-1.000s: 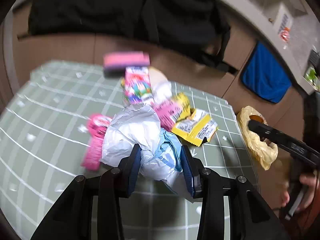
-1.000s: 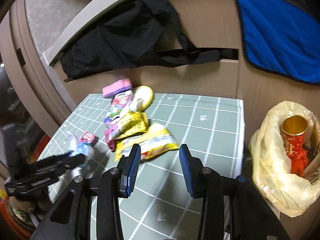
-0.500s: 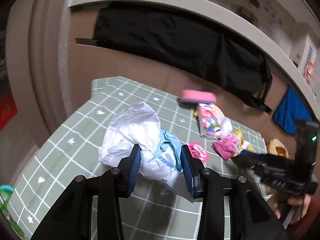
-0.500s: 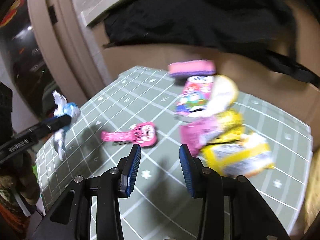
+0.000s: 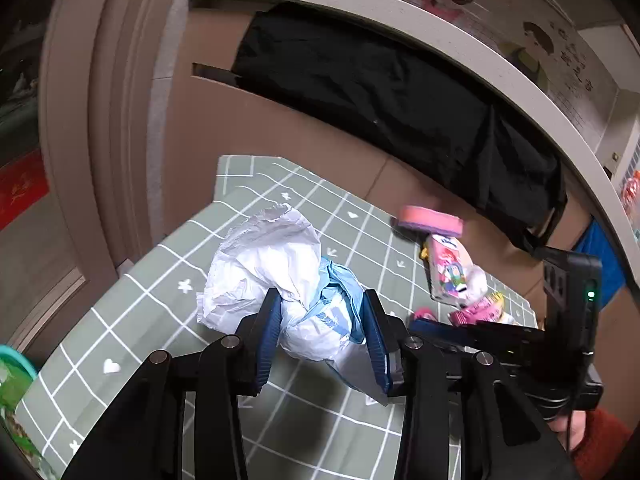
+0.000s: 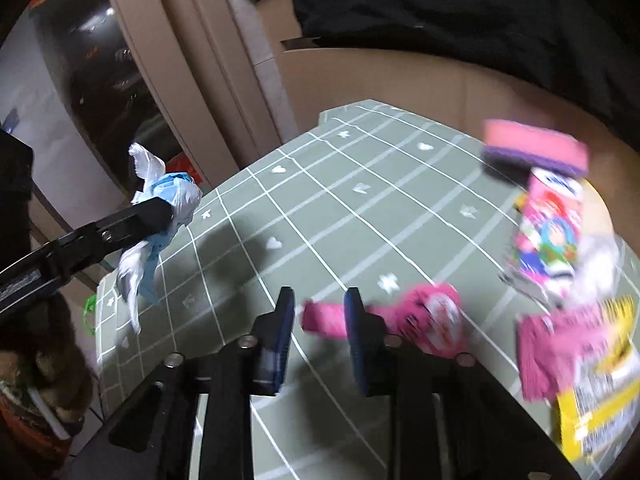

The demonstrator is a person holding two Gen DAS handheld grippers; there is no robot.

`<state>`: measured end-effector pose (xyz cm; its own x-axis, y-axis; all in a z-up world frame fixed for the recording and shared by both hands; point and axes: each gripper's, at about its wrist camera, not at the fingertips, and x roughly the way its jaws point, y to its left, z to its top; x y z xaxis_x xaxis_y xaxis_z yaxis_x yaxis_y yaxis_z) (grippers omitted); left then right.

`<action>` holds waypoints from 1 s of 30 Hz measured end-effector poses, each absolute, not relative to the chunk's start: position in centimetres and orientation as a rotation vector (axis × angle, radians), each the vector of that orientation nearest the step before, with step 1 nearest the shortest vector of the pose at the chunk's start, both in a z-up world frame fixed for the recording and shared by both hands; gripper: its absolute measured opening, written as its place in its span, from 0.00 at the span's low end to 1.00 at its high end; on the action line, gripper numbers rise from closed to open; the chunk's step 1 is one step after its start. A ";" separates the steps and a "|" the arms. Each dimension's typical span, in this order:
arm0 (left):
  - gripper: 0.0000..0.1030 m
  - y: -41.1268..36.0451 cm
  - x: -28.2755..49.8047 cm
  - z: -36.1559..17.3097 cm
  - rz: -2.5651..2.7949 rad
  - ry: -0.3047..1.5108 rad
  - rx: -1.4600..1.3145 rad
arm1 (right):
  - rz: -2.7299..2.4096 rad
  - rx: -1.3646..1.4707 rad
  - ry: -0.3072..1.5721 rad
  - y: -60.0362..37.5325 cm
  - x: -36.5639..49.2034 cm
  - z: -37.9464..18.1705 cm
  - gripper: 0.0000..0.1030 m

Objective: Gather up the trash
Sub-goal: 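Grasp the white plastic bag with the left tool and lift it, then grasp the pink bear-shaped candy wrapper with the right tool while the left tool holds the bag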

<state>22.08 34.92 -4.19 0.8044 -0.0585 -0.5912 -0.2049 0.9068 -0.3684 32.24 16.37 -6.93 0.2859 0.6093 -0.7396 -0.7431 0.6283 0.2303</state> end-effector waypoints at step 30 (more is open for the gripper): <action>0.40 36.3 23.2 -7.0 0.064 0.717 -0.520 | 0.819 -0.319 0.917 12.6 34.6 -8.9 0.39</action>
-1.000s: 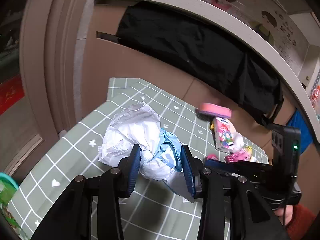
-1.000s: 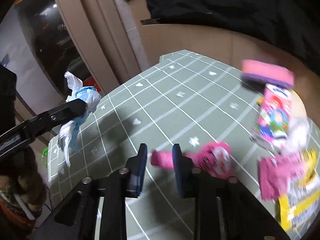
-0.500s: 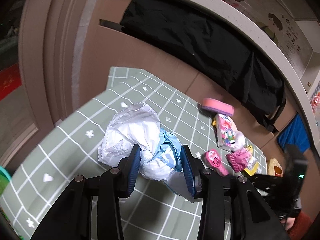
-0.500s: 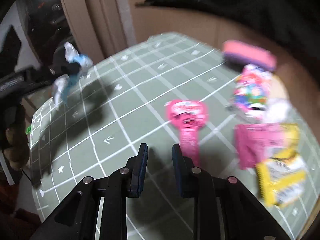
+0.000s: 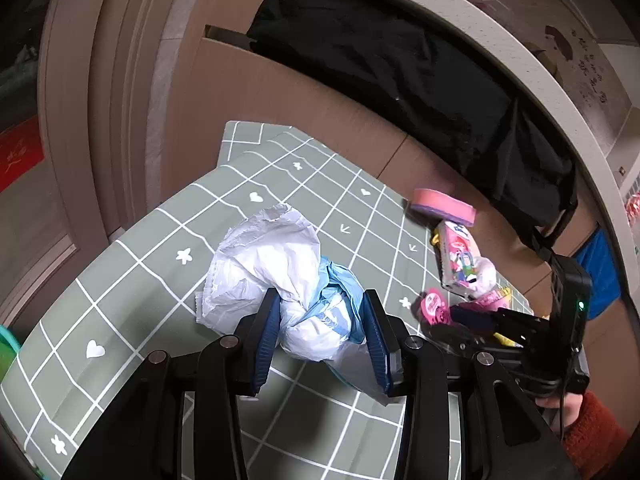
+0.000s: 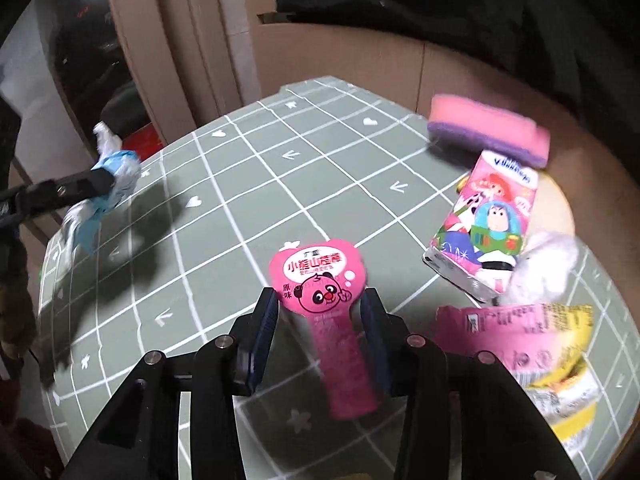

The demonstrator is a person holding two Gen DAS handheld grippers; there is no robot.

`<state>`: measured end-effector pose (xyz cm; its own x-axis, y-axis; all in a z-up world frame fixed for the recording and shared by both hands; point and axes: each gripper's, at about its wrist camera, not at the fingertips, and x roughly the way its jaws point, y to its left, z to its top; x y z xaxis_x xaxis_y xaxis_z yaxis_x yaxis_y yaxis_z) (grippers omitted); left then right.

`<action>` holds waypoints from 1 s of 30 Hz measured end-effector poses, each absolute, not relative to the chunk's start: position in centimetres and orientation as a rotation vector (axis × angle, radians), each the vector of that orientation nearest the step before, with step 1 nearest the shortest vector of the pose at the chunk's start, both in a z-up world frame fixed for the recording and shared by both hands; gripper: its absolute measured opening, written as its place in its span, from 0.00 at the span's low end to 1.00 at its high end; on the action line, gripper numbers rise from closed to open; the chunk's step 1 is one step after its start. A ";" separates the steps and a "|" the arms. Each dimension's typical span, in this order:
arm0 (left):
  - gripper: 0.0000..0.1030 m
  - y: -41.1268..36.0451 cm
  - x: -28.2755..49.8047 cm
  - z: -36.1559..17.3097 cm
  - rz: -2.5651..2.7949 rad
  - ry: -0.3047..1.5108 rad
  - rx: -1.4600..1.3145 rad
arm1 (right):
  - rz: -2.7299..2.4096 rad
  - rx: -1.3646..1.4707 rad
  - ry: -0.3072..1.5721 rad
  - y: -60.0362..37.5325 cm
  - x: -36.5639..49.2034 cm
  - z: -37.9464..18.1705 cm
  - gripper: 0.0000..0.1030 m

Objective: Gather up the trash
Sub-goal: 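Grasp the pink bear-shaped candy wrapper with the right tool while the left tool holds the bag, then carry the bag and pink wrapper over the bin and open both tools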

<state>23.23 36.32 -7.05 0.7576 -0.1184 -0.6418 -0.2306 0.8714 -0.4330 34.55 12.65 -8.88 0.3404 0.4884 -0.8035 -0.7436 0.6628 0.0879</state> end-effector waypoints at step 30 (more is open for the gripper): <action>0.40 23.5 26.3 4.0 -0.064 0.519 -0.206 | 0.680 -0.119 0.701 2.4 33.3 3.1 0.40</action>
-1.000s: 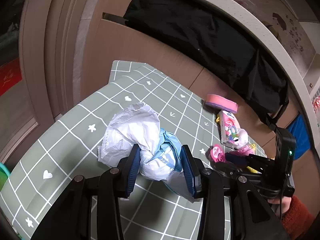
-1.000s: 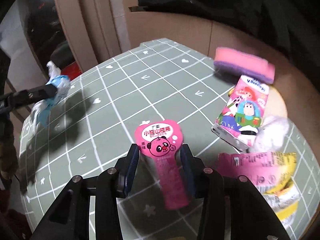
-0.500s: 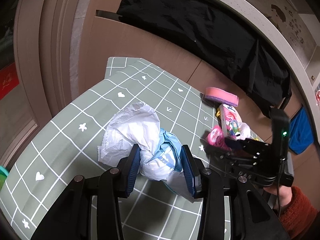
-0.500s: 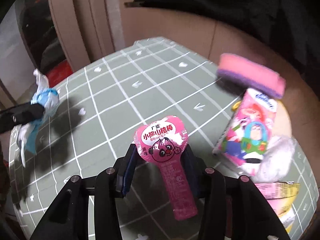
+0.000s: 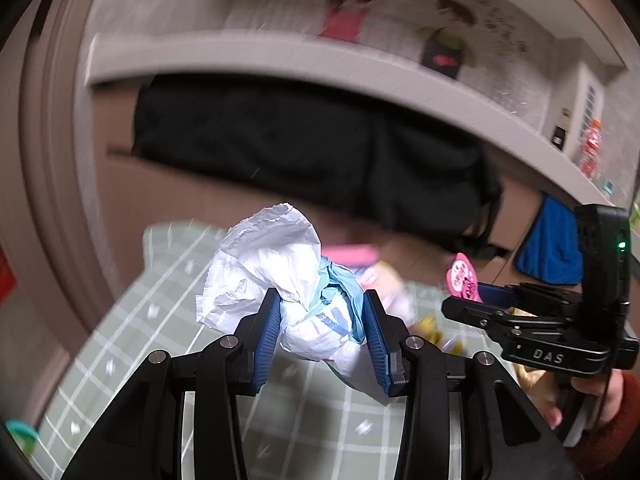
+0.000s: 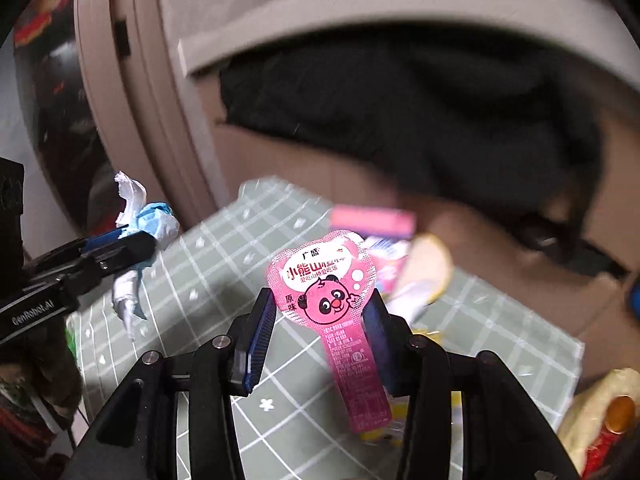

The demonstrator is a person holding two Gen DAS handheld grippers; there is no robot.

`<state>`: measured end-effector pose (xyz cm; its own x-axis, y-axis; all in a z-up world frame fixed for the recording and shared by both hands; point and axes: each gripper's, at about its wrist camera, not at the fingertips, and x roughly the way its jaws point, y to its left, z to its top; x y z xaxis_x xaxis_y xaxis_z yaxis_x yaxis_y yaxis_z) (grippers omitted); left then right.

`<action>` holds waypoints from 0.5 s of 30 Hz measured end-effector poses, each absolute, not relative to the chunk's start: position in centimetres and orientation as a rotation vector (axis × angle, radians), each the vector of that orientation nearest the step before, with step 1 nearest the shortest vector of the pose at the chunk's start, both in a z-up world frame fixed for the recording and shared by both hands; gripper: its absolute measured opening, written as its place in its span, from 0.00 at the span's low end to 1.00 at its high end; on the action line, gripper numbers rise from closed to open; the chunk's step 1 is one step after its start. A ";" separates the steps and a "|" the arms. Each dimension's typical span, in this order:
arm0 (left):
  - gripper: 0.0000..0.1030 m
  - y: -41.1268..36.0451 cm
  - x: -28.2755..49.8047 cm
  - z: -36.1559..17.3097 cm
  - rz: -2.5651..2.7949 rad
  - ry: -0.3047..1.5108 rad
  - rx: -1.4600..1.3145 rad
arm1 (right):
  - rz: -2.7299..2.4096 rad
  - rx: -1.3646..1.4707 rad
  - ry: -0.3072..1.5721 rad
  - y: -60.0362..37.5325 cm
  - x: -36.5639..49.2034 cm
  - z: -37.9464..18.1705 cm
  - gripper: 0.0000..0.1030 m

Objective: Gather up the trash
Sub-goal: 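Carry the bag and pink wrapper over the bin and open both tools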

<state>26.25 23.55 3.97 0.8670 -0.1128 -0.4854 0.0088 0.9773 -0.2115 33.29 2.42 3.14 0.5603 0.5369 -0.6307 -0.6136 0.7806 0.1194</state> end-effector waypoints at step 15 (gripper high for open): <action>0.40 5.9 25.7 10.7 -0.189 0.302 -0.060 | 0.480 -0.048 0.444 -14.3 29.1 10.2 0.41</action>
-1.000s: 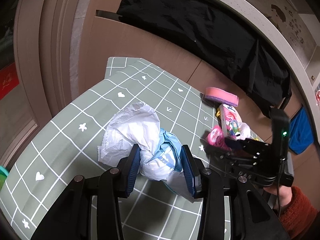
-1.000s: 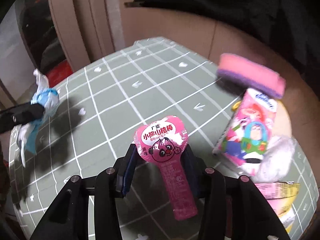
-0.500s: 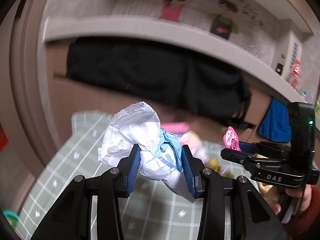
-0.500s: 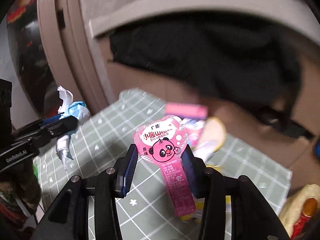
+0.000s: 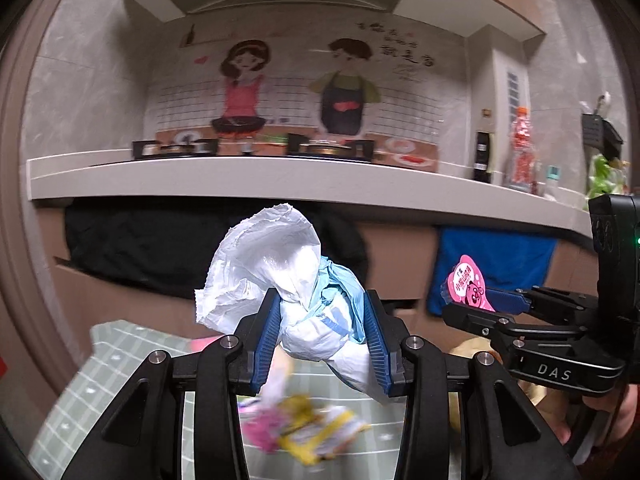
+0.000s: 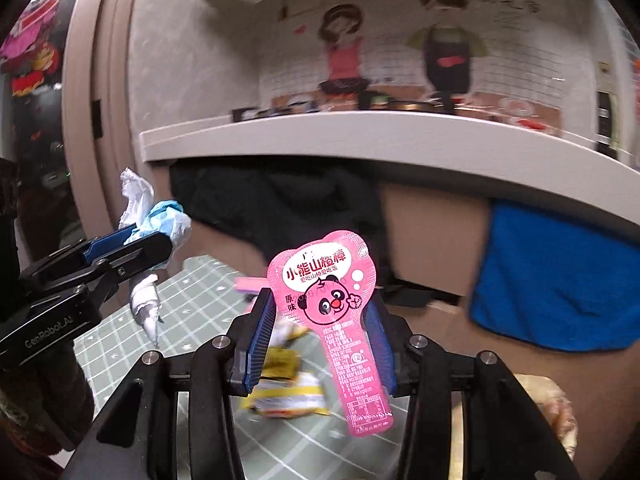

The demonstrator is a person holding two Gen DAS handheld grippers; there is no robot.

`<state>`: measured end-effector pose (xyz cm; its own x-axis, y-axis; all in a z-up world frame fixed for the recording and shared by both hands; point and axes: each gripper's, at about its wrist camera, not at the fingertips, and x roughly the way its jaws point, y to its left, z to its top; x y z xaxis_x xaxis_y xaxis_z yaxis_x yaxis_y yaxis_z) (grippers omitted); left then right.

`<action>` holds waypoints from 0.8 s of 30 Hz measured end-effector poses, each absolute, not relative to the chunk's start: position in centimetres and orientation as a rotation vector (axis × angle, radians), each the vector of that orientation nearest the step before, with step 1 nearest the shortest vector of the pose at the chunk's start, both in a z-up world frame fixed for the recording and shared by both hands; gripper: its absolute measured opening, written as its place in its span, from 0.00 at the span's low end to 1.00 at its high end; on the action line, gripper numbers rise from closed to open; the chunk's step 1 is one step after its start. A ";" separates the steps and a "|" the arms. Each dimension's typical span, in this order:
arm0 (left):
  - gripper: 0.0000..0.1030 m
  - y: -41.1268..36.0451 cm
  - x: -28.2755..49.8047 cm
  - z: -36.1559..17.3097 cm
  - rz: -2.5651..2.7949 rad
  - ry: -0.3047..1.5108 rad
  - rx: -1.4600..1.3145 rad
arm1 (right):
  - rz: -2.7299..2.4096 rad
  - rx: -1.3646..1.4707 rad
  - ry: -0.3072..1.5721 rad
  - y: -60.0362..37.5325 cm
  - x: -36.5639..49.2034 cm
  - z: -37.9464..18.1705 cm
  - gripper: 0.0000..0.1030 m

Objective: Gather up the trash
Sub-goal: 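Carry the bag and pink wrapper over the bin and open both tools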

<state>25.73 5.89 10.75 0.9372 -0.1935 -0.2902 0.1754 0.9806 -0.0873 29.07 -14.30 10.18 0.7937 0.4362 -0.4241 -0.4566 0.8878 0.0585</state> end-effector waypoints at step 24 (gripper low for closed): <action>0.41 -15.8 30.2 6.2 -0.535 0.486 -0.033 | 0.134 0.102 0.440 -35.9 26.7 7.4 0.41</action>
<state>30.16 -15.82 6.21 0.7497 -0.4973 -0.4365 0.4819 0.8624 -0.1549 26.66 -35.86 7.41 0.8962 0.1515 -0.4170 -0.1073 0.9860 0.1276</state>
